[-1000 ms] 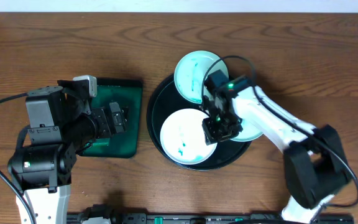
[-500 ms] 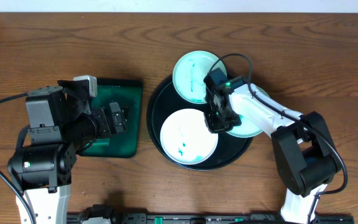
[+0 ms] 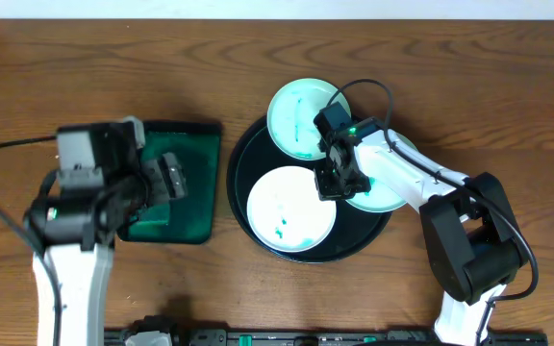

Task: Clean dirty plates on tray and stack at the side
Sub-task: 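Grasp the green sponge in the basin with the left gripper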

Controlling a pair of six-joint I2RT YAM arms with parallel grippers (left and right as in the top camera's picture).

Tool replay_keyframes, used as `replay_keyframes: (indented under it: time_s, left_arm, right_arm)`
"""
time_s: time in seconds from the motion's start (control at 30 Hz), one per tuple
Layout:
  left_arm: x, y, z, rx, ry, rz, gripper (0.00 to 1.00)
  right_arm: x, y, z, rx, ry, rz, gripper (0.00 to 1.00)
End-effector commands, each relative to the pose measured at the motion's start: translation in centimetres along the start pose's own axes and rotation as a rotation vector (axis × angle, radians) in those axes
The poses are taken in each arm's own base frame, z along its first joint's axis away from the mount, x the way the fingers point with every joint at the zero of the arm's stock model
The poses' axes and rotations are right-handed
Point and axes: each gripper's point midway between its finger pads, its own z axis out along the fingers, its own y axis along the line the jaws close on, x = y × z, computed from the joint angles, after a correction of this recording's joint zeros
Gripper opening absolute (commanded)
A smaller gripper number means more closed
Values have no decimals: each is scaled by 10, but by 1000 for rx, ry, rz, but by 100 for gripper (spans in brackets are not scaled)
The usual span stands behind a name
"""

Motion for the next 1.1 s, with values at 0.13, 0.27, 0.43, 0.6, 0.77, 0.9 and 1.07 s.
replay_keyframes:
  time_s: [0.13, 0.27, 0.43, 0.6, 0.77, 0.9, 1.07]
  left_arm:
    - [5, 62, 67, -362, 194, -169, 73]
    - [11, 81, 107, -458, 274, -194, 67]
    - [17, 93, 152, -491, 336, -191, 52]
    - [26, 100, 180, -507, 382, -188, 44]
    - [29, 99, 187, -497, 398, -186, 7]
    - [31, 75, 184, -341, 437, -137, 7]
    - [19, 65, 160, -307, 377, -138, 7]
  right_arm:
    - [-22, -26, -1, 71, -83, 157, 1]
    - [-22, -26, -1, 70, -85, 157, 1]
    - [-23, -26, -1, 69, -87, 157, 1]
    - [-23, -25, -1, 69, -87, 154, 1]
    - [-23, -25, -1, 68, -90, 154, 1]
    - [-23, -25, -1, 68, -89, 153, 1]
    - [-24, -25, -1, 68, -90, 153, 1]
